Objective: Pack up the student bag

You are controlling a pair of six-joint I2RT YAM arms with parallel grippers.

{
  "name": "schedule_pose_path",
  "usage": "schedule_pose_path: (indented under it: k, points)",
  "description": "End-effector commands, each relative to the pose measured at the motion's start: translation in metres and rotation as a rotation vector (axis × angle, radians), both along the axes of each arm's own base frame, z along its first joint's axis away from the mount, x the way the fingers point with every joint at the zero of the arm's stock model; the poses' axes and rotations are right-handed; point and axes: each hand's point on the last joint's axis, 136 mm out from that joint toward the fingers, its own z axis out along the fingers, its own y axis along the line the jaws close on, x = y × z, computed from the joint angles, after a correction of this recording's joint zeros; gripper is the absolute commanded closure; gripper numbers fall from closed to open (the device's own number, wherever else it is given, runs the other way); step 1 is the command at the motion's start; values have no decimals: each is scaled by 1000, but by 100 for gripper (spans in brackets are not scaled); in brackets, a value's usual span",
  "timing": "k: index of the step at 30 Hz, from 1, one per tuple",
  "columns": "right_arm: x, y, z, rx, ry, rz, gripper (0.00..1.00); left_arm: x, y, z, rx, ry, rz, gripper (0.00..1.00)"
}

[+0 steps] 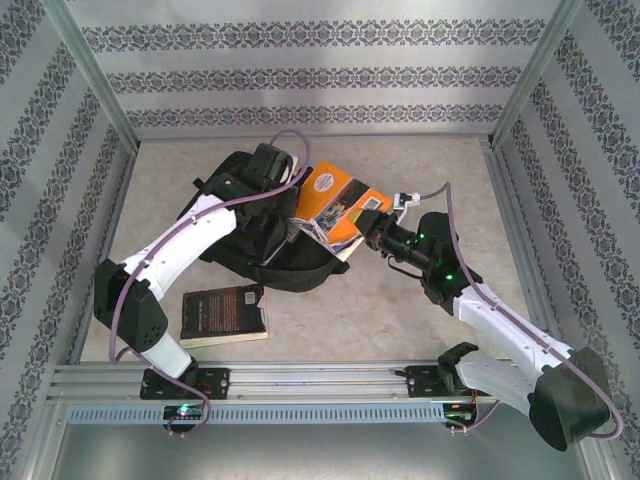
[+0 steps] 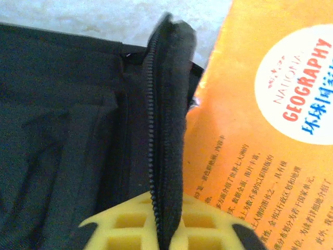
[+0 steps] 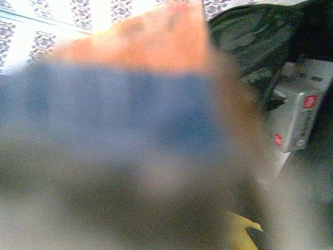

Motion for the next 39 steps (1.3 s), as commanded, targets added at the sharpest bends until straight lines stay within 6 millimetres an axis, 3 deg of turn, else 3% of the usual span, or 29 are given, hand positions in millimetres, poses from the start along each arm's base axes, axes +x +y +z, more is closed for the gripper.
schedule_pose_path:
  k: [1,7,11,18,23,33,39]
  points:
    - [-9,-9,24,-43,-128,-30,100,10,8,34,-43,-88,33,100]
    - [-21,-14,-4,-120,-82,-17,100,6,33,96,-21,-241,96,100]
    - [-25,-12,-21,-116,-46,-10,100,3,36,118,-37,-293,95,100]
    - [-23,3,-23,-104,-43,38,100,3,39,124,-15,-311,94,100]
    - [-13,13,-7,-55,-67,51,100,4,35,123,-27,-305,81,100]
    - [19,64,19,79,-49,138,100,5,32,130,-37,-310,67,100]
    - [42,93,12,155,9,165,100,6,27,142,-55,-323,47,100]
